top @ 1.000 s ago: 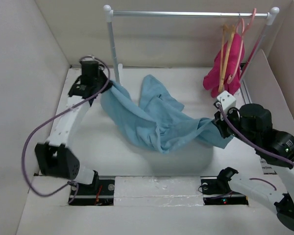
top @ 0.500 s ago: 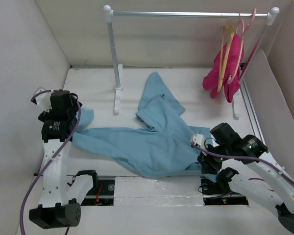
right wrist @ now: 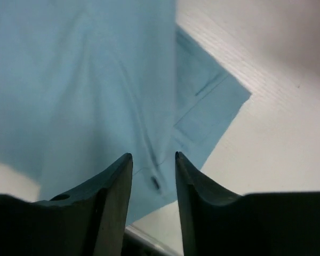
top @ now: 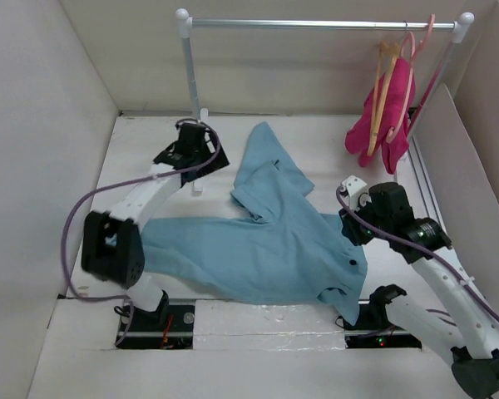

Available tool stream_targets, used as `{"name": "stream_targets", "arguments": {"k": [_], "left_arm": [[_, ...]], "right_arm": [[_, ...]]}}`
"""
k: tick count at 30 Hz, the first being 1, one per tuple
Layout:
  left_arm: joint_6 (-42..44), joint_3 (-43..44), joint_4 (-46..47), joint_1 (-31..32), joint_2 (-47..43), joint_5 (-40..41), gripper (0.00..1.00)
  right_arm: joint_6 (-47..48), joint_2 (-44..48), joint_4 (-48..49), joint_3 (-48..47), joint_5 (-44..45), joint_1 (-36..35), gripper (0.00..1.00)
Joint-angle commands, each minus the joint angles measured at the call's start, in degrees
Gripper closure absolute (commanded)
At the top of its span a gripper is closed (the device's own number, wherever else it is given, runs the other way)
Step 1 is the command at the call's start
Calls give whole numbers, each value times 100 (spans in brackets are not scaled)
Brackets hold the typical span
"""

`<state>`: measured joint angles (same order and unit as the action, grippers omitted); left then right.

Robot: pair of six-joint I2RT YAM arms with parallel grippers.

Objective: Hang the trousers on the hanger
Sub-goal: Fold the trousers

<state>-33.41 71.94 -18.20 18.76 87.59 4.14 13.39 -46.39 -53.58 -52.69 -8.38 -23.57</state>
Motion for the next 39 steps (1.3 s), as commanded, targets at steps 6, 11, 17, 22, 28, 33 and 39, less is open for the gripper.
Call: {"name": "stream_targets", "arguments": {"k": [6, 11, 17, 22, 28, 33, 39], "left_arm": [[-210, 609, 651, -242, 2012, -1599, 13], [-438, 568, 1122, -242, 2464, -2215, 13], [-737, 119, 1528, -242, 2517, -2778, 15], [-843, -205, 1652, -242, 2386, -2989, 24], [-1044, -680, 2170, -171, 2148, -3007, 69], [-1344, -936, 2444, -373, 1080, -2763, 100], [-897, -682, 1066, -602, -862, -1842, 100]], "right_arm": [[-1330, -88, 3308, 2014, -108, 1668, 29], [-1646, -458, 4329, 2447, -146, 2427, 23], [-1760, -1458, 5102, 2447, 40, 2603, 21], [-1962, -2610, 6051, 2474, -673, 2603, 32], [-2112, -2797, 6623, 2632, -1042, 2603, 100], [-2042, -1615, 6019, 2386, -1113, 2603, 100], [-1630, -468, 4614, 1640, -1166, 2603, 100]]}}
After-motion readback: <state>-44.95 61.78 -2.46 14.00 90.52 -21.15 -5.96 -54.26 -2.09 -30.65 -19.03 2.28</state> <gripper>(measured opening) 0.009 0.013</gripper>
